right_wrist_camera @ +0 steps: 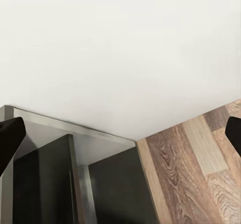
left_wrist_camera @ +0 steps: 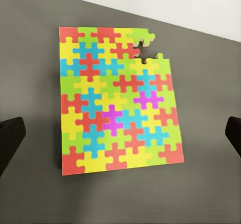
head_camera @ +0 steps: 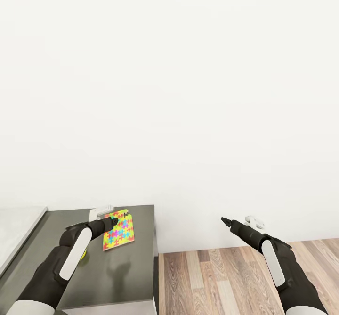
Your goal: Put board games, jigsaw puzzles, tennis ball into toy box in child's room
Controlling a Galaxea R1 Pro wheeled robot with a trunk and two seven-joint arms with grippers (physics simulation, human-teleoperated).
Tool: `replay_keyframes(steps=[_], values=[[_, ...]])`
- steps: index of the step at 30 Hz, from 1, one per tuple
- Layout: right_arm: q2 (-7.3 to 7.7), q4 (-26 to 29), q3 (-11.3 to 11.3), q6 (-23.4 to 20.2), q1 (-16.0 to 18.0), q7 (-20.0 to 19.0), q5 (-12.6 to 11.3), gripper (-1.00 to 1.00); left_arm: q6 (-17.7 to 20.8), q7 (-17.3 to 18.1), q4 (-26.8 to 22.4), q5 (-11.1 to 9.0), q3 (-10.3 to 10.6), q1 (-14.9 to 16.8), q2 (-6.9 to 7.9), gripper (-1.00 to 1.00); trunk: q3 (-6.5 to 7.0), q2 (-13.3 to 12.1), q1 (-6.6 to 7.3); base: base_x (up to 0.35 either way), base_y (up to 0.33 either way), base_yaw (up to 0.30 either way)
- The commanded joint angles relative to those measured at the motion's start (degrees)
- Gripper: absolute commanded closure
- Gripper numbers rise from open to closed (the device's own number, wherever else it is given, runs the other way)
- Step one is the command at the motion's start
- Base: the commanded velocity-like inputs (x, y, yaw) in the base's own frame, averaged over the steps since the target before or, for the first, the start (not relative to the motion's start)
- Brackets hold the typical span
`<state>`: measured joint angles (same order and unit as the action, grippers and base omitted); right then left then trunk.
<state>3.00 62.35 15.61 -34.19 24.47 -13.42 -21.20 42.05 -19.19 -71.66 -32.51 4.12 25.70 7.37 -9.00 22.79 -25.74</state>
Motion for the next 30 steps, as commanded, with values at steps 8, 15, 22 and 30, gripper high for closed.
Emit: replay_keyframes(steps=[8,15,22,30], values=[[-0.09,0.05,0.14,-0.35,0.05,-0.2,-0.04,-1.0,0.11,-0.48,-0.65,-0.48,-0.13,0.94,0.41,-1.0,-0.83,0.13,-0.04,0.072,0.0,0.0],[0.03,0.05,0.14,-0.35,0.05,-0.2,-0.03,-1.0,0.06,-0.6,-0.53,-0.41,-0.16,3.54,0.57,-1.0,-1.45,0.13,-0.04,0.076,0.0,0.0],[-0.1,-0.01,0.13,-0.29,0.05,-0.18,0.11,-1.0,0.05,-0.66,0.12,-0.37,-0.1,4.37,0.62,-1.0,-2.07,0.13,-0.04,0.079,0.0,0.0],[-0.07,0.01,0.14,-0.27,0.05,-0.18,0.24,-1.0,-1.49,-0.77,2.22,0.36,-0.1,4.51,0.48,-1.0,-2.78,0.13,-0.04,0.1,0.0,0.0]])
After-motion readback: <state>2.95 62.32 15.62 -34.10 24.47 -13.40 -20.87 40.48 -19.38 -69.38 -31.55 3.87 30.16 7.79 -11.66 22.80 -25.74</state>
